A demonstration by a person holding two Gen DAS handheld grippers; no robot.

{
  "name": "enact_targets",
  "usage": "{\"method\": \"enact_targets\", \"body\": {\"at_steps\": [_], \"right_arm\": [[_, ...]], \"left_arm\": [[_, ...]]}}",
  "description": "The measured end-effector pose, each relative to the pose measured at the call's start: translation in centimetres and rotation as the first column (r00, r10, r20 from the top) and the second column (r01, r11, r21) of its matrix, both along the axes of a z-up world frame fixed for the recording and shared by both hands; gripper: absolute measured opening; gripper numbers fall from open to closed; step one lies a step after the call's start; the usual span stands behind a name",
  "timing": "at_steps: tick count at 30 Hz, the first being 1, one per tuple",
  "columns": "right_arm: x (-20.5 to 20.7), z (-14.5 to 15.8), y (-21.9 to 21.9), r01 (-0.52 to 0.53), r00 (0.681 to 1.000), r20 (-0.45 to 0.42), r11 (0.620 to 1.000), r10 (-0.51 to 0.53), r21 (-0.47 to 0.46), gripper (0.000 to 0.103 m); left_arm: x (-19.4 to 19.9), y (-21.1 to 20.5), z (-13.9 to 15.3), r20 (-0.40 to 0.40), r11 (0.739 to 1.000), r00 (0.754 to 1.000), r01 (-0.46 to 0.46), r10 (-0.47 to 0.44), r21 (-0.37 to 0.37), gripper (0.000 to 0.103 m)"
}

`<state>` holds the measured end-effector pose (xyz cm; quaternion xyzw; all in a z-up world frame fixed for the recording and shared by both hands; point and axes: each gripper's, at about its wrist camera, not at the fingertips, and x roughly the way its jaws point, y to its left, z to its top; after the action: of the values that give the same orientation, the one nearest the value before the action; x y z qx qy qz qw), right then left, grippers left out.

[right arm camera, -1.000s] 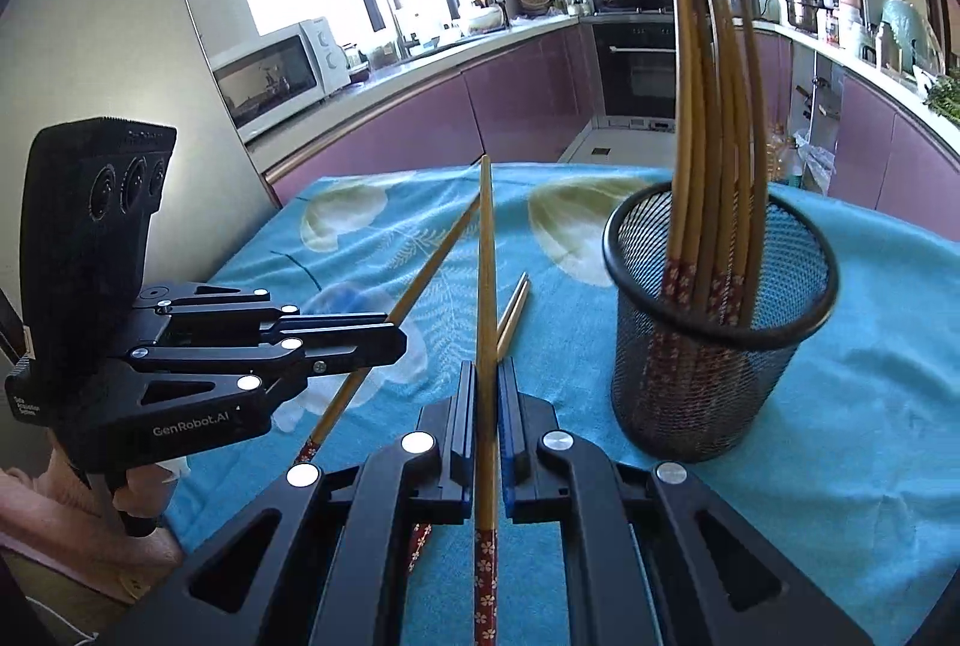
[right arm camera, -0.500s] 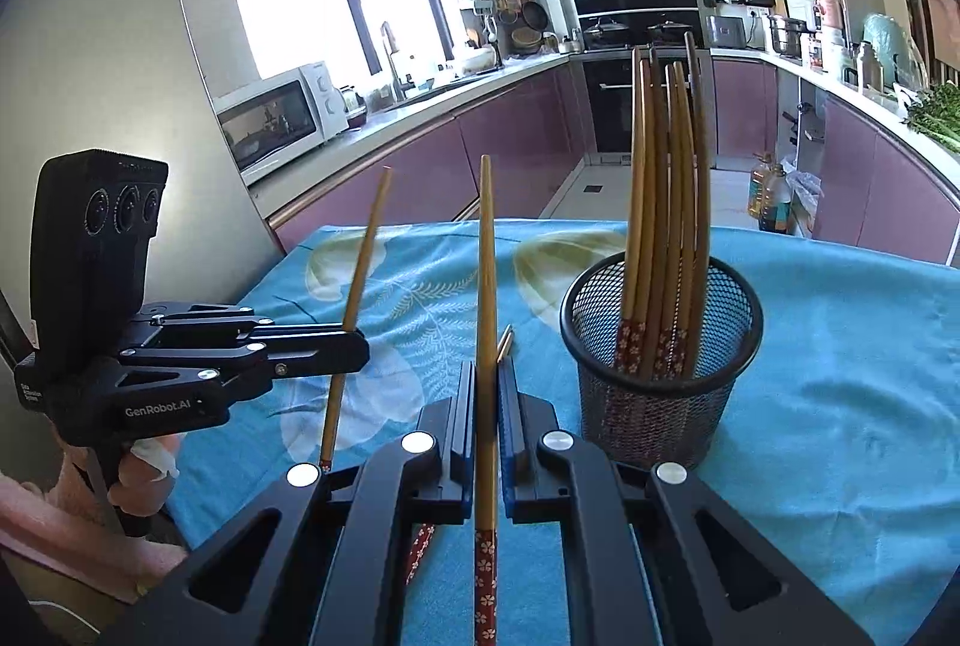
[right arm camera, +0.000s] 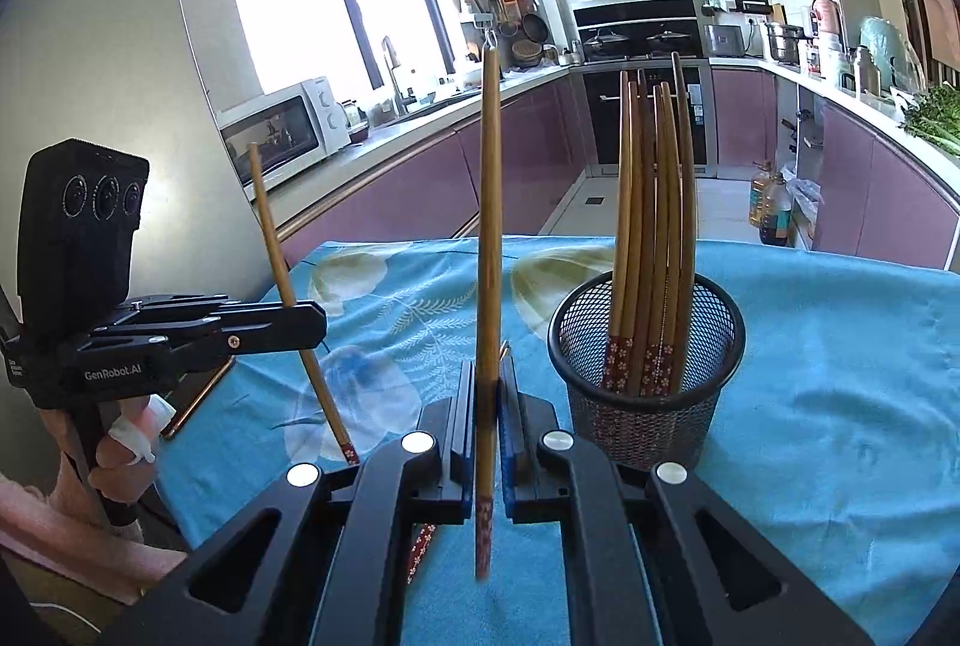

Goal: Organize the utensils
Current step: 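Raise both held chopsticks upright off the cloth, then carry both upright chopsticks over the mesh cup and lower them in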

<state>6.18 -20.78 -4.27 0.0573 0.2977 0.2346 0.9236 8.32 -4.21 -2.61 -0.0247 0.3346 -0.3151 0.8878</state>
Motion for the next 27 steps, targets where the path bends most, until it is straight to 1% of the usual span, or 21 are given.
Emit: {"method": "enact_targets", "body": {"at_steps": [8, 22, 27], "right_arm": [[-0.4, 1.1, -0.5, 0.012, 0.999, 0.033, 1.000, -0.012, -0.002, 0.006], [-0.2, 2.8, -1.5, 0.040, 0.996, 0.081, 0.999, -0.038, -0.016, 0.006], [-0.5, 3.5, -1.9, 0.050, 0.993, 0.105, 0.998, -0.047, -0.024, 0.006]], "left_arm": [[-0.2, -0.3, 1.6, 0.034, 1.000, 0.999, 0.015, -0.014, -0.020, 0.007], [0.4, -2.9, 2.5, 0.070, 0.999, 0.997, 0.025, -0.027, 0.020, 0.007], [0.5, -3.5, 3.0, 0.081, 0.999, 0.996, 0.039, -0.040, 0.023, 0.007]]}}
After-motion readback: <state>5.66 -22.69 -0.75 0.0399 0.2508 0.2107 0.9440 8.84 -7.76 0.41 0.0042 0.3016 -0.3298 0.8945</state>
